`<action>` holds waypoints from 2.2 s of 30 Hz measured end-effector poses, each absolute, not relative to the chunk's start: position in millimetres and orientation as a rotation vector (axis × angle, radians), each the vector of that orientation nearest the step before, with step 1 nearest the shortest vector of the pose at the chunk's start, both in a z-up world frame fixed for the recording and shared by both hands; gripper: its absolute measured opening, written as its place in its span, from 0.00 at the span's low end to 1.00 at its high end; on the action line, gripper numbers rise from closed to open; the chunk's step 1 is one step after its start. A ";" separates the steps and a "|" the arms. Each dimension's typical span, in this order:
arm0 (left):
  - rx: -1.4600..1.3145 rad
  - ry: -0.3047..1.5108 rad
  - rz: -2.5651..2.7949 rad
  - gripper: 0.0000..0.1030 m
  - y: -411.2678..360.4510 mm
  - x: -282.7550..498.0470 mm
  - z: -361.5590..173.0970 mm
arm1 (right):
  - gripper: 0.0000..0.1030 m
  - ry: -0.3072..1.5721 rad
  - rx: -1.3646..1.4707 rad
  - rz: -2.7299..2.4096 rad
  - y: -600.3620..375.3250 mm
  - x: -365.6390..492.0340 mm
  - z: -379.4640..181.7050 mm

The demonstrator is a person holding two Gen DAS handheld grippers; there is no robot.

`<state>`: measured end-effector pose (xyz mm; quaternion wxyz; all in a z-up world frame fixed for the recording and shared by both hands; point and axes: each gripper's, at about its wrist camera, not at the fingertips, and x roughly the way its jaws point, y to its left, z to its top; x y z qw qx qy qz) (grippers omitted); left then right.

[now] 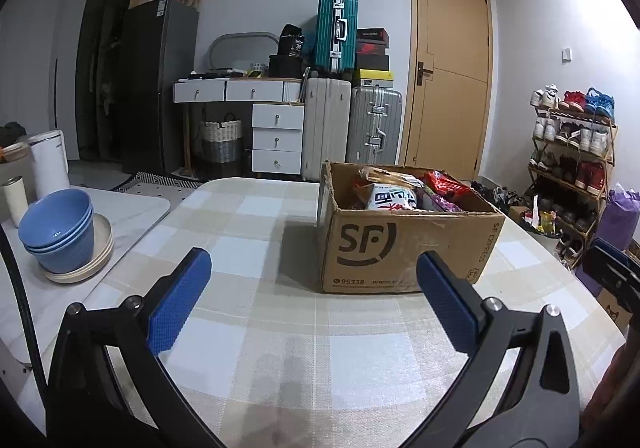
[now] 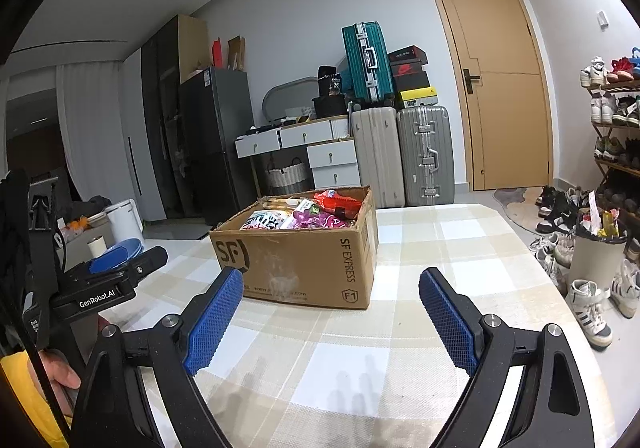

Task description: Organize snacks

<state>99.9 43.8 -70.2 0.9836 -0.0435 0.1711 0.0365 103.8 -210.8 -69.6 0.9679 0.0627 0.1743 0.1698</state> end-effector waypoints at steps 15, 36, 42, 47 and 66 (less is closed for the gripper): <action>-0.072 0.332 0.086 1.00 42.5 87.0 -66.7 | 0.89 0.355 0.137 0.337 -210.4 103.8 -70.6; -0.064 0.340 0.084 1.00 40.9 80.5 -63.4 | 0.89 0.363 0.133 0.333 -208.2 103.0 -72.1; -0.069 0.339 0.094 1.00 43.5 80.7 -63.9 | 0.89 0.365 0.133 0.334 -208.2 103.3 -72.8; -0.072 0.336 0.096 1.00 45.7 80.1 -64.1 | 0.89 0.370 0.131 0.333 -208.4 105.2 -76.3; -0.072 0.347 0.094 1.00 46.9 84.4 -64.7 | 0.89 0.369 0.122 0.336 -211.2 106.3 -80.8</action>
